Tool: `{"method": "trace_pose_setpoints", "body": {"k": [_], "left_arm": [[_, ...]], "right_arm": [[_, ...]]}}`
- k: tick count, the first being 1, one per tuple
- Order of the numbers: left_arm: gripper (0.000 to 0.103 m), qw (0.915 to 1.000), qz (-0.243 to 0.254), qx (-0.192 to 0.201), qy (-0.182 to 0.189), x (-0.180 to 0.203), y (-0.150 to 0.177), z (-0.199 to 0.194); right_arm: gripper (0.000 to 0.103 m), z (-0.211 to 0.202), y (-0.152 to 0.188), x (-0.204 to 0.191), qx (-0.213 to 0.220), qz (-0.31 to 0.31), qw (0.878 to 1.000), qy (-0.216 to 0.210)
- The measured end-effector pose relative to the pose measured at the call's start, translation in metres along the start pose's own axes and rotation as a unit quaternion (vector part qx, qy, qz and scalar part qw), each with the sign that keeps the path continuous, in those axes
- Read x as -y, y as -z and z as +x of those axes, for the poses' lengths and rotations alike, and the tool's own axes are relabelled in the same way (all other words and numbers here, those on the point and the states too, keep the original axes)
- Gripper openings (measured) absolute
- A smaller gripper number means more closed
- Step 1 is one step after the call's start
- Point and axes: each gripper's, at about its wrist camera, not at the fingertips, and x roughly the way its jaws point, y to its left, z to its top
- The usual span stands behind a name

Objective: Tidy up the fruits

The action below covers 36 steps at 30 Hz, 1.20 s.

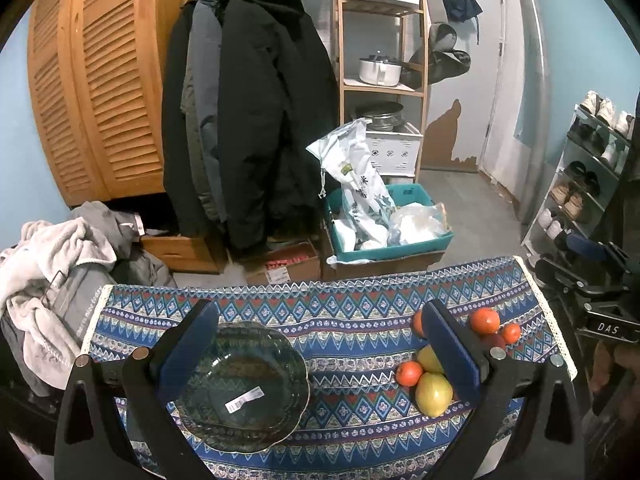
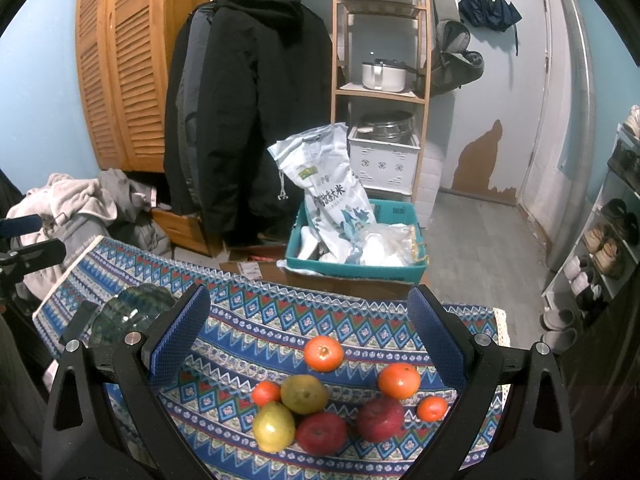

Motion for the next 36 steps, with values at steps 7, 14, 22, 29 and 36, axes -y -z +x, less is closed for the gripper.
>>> {"method": "trace_pose_setpoints", "body": {"k": [7,14,22,29,36], "left_arm": [[0.102,1.0,-0.003,0.001,0.004,0.0,0.0,0.0],[0.102,1.0,0.0,-0.001,0.006,0.004,0.001,0.001],[0.102,1.0,0.004,-0.005,0.006,0.01,0.002,0.004],[0.102,0.9998,0.013,-0.011,0.004,0.02,0.008,0.016],[0.102,0.9982,0.017,-0.056,0.013,0.032,0.023,0.047]], "right_arm": [[0.097,0.0,0.0,0.0,-0.001,0.0,1.0,0.001],[0.097,0.001,0.002,0.002,-0.003,0.001,1.0,-0.003],[0.097,0.003,0.006,0.006,-0.003,0.004,1.0,0.006],[0.097,0.006,0.013,0.018,-0.011,0.014,0.999,0.027],[0.097,0.011,0.024,0.034,-0.026,0.021,0.998,0.044]]}}
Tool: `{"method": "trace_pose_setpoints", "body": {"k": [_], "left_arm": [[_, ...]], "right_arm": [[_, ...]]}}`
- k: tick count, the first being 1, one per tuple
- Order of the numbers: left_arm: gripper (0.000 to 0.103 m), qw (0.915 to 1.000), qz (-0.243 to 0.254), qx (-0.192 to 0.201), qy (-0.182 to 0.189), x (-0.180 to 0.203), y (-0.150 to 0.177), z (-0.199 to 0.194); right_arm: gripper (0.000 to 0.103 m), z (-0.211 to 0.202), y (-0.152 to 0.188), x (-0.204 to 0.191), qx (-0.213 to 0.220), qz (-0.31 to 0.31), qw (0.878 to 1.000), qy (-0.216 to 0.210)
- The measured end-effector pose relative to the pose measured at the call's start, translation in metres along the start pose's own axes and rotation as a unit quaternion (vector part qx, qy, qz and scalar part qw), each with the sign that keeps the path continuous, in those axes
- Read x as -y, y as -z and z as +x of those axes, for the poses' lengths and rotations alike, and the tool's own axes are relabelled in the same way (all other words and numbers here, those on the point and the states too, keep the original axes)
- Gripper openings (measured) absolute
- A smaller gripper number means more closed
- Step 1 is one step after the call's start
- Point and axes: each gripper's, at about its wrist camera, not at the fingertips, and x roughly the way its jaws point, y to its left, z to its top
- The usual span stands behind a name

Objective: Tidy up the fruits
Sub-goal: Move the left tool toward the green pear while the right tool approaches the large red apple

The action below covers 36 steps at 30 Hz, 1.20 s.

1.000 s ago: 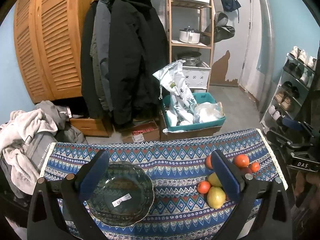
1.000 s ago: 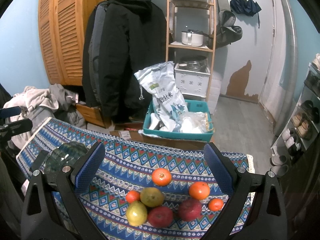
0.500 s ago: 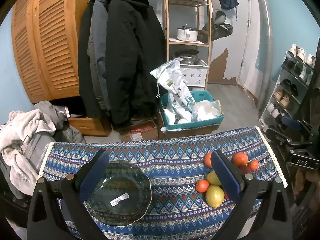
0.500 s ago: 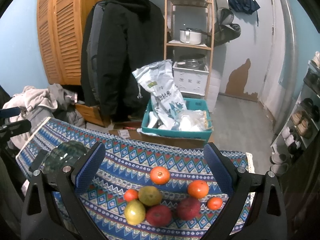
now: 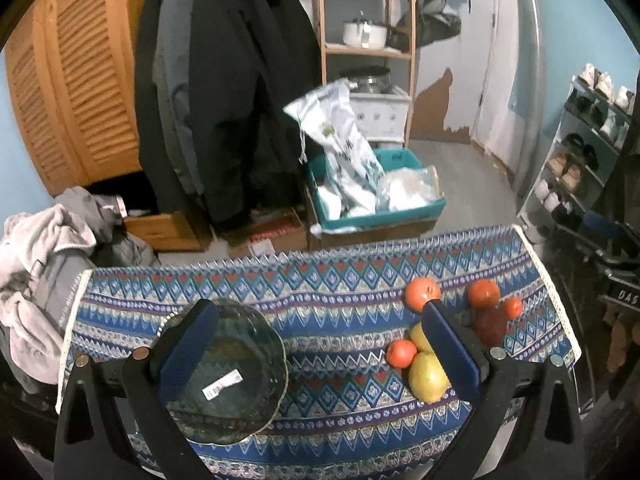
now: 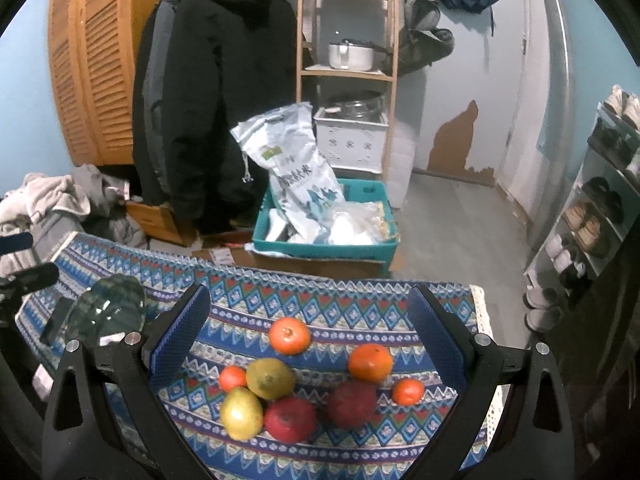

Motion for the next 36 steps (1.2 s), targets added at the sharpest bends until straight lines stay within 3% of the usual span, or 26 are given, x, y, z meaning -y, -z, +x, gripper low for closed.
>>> {"method": "trace_pose_setpoints", "body": {"k": [7,14,36], "left_arm": [[0.102,0.9983,-0.001,-0.051,0.027,0.016,0.011,0.031],[0.102,0.9934,-0.005,-0.104,0.048,0.029,0.025,0.068],[0.102,0.9781,0.056,-0.19,0.065,0.094,0.073,0.148]], "right_arm": [[0.097,0.015,0.013,0.026,-0.03,0.017,0.999,0.031],[0.097,0.041,0.037,0.052,-0.083,0.042,0.995,0.035],[0.097,0.121,0.111,0.072,-0.228,0.047,0.972,0.035]]}}
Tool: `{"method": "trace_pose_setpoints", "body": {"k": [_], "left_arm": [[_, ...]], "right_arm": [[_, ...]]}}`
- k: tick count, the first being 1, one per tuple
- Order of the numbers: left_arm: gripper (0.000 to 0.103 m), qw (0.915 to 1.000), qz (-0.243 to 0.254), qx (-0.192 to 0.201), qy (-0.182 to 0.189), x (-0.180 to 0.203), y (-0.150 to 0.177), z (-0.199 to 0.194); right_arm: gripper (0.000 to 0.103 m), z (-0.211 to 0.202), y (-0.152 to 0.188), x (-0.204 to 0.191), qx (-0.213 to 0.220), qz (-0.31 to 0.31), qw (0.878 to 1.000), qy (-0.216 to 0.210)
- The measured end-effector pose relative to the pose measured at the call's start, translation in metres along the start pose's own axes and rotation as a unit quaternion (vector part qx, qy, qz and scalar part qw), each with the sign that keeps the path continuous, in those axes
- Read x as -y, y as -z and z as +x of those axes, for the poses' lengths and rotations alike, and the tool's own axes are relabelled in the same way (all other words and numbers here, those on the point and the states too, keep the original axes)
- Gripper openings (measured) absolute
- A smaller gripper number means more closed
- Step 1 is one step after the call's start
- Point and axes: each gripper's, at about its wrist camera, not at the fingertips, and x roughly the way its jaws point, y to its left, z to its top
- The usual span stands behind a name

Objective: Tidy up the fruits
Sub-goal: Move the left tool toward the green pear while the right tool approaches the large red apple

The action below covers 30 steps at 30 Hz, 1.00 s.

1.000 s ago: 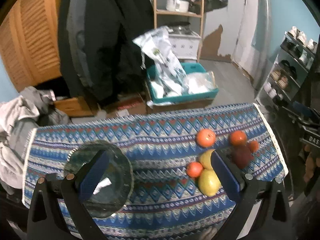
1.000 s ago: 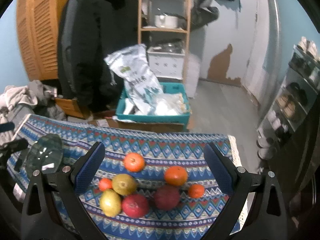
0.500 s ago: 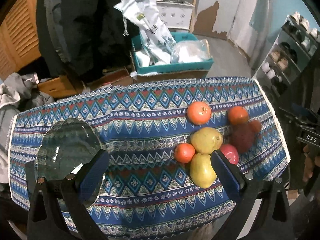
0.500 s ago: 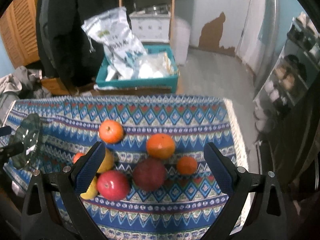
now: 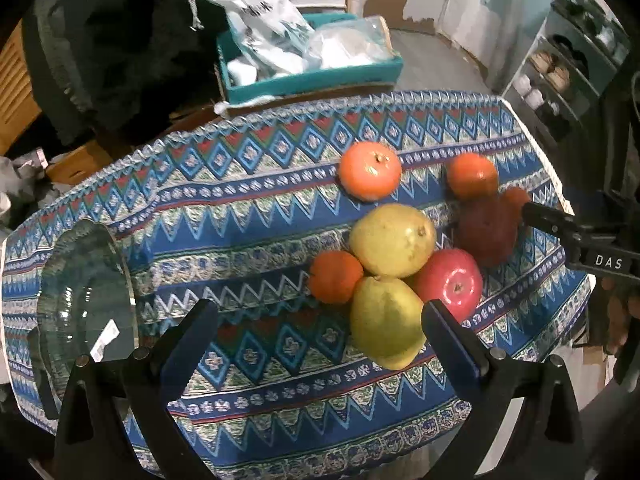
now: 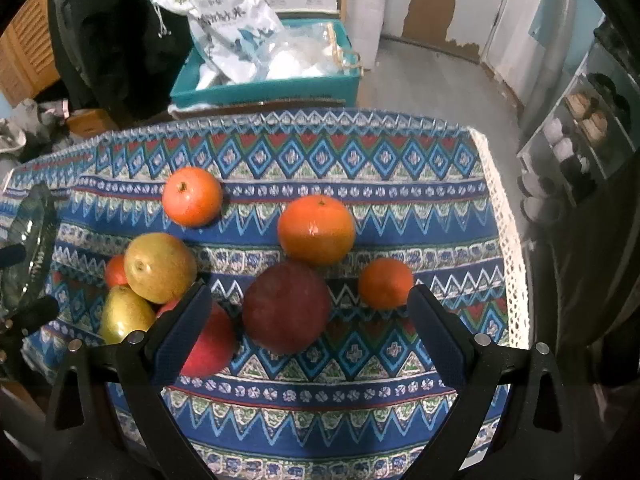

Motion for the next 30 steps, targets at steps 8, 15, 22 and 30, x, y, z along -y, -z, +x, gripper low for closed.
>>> {"method": "trace_pose_setpoints", "body": {"k": [8,15,22,30], "left_arm": [[0.102,0.9994,-0.005,-0.033,0.012,0.013,0.013,0.029],[0.102,0.9989,0.011,-0.044,0.01,0.024,0.016,0.042],[0.102,0.9982,0.015,-0.056,0.013,0.027,0.016,0.058],[0.102,0.9971,0.004,-0.066,0.037,0.025,0.015,0.065]], "right_arm": [[0.097,0.021,0.008,0.002,-0.03,-0.007,1.0,-0.004],[0.097,0.036,0.013,-0.002,-0.051,-0.018,0.999,-0.003],[0.097,0.052,0.012,-0.003,-0.066,-0.022,0.998,-0.005],[0.097,0.077,0.007,-0.008,-0.088,-0.022,0.996,-0.015]]}}
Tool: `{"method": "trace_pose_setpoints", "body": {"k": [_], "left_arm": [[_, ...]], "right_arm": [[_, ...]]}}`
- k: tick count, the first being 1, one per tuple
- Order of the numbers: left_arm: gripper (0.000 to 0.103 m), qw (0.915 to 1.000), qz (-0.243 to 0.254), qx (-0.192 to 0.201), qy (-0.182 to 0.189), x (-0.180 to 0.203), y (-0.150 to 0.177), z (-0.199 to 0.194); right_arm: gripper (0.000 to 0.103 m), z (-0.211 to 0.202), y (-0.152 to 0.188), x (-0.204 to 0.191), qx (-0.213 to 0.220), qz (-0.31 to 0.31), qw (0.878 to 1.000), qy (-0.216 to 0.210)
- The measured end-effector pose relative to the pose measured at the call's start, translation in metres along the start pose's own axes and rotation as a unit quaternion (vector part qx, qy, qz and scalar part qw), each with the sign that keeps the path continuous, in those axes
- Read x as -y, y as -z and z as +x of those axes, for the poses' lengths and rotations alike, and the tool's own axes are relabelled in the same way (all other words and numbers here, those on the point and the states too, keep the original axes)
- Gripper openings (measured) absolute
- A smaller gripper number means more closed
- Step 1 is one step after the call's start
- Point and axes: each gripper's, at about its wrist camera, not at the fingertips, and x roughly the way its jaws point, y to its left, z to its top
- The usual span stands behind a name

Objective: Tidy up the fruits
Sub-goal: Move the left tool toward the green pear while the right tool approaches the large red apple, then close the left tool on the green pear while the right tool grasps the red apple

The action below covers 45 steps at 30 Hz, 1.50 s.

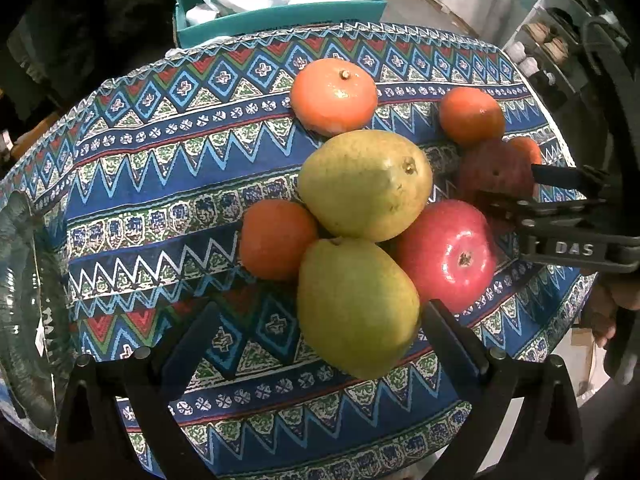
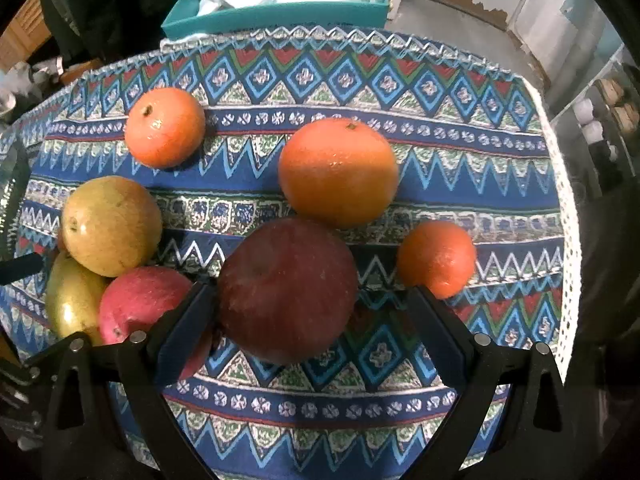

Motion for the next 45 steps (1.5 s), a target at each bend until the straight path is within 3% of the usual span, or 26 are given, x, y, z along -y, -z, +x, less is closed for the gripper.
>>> {"method": "trace_pose_setpoints", "body": {"k": [4,7,13,23,26,33,45], "left_arm": [[0.102,1.0,0.0,-0.003,0.005,-0.001,-0.001,0.001],[0.102,0.9999,-0.001,-0.005,0.01,0.0,-0.002,0.003],[0.102,0.9998,-0.009,-0.012,0.016,-0.003,0.008,0.002],[0.096,0.9998,0.008,-0.007,0.019,0.005,0.004,0.009],[0.091,0.9994,0.0,-0.016,0.031,0.006,0.0,0.017],[0.068,0.9966,-0.01,-0.027,0.077,0.007,-0.004,0.025],[0.068,0.9965,0.001,-0.03,0.078,0.009,-0.012,0.027]], "right_arm": [[0.088,0.018,-0.002,-0.004,-0.019,-0.001,1.0,-0.012],[0.074,0.021,-0.004,-0.006,-0.02,0.0,0.999,-0.032],[0.073,0.016,0.003,-0.013,-0.009,-0.023,1.0,-0.013],[0.074,-0.025,0.039,0.001,0.005,0.011,1.0,-0.014],[0.074,-0.039,0.045,0.006,0.013,0.025,0.999,-0.024],[0.074,-0.046,0.037,0.013,0.022,0.026,0.999,-0.028],[0.074,-0.043,0.031,0.002,0.025,0.004,0.999,-0.027]]}}
